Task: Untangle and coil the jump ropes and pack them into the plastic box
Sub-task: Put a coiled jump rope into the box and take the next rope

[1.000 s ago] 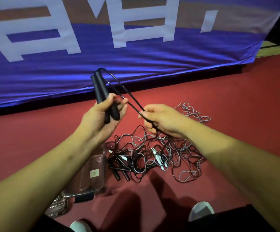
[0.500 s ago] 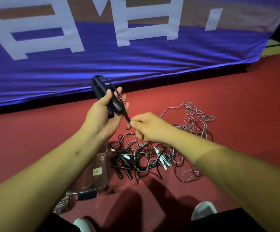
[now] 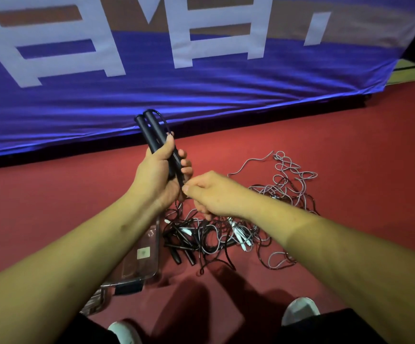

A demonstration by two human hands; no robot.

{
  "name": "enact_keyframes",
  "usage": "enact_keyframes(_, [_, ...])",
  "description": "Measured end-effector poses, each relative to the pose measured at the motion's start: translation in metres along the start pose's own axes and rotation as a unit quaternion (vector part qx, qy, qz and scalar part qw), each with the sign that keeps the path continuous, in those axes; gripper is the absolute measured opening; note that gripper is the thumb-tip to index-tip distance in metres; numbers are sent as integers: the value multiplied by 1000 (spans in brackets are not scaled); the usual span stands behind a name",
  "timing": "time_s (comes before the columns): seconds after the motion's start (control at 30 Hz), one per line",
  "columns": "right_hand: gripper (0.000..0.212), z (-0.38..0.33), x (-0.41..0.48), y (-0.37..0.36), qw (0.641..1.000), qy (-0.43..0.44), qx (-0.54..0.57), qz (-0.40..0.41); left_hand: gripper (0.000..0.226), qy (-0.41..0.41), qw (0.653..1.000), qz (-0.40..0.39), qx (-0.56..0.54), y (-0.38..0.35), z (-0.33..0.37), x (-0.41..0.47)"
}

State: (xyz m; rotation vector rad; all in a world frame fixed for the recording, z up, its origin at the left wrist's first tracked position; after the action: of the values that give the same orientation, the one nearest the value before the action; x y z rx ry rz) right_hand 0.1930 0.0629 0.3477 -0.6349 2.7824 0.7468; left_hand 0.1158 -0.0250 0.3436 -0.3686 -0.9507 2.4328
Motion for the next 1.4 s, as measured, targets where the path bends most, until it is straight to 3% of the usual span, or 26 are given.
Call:
enact_keyframes(0.07, [23,0,-2,1,1000,-3,-8,-27,11,-27,997,28,66,2,6,2])
enact_keyframes(0.23, [13,-2,-8,17,999,-14,26,-36,22,-54,950,72,298,10,10,6])
enact_keyframes(0.37, [13,-2,-20,35,999,-13,-15,-41,21,-48,826,68,557,13,16,9])
enact_keyframes(0.4, [16,-1,-23,41,999,-16,-30,-38,18,-27,809,61,585,13,15,10])
enact_keyframes(0.5, [15,2,-27,56,994,-5,-102,-25,20,68,806,44,586,16,5,10])
enact_keyframes(0.63, [14,16,-30,79,968,-12,-251,20,25,175,773,-5,610,24,1,4])
enact_keyframes(0.87, [22,50,-38,107,954,-49,-288,68,11,291,774,-114,551,37,-8,-5])
enact_keyframes(0.97, [27,56,-41,110,952,-58,-294,63,24,310,769,-148,539,35,-7,-11])
enact_keyframes(1.03, [27,54,-39,108,952,-45,-294,69,30,311,738,-178,571,32,-7,-14])
enact_keyframes(1.2, [16,50,-32,110,944,-15,-315,95,32,322,618,-197,690,39,-13,-13])
enact_keyframes(1.3, [16,50,-29,110,939,6,-322,122,25,271,521,-242,772,31,-19,-15])
enact_keyframes(1.4, [20,51,-22,113,941,15,-299,155,21,214,470,-303,801,12,-23,-24])
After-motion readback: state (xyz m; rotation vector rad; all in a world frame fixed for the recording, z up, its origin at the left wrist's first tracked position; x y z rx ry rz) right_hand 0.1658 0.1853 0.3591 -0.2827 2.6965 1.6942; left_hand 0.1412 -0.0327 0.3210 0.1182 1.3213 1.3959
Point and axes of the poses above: each hand's wrist, its own x-axis towards the middle knuckle, its own y-axis out of the back of the hand, z = x × y, the point moved 4 cm from there along x, towards the middle knuckle, and after that the axes turned 14 degrees about -z, right-handed, at the moved point
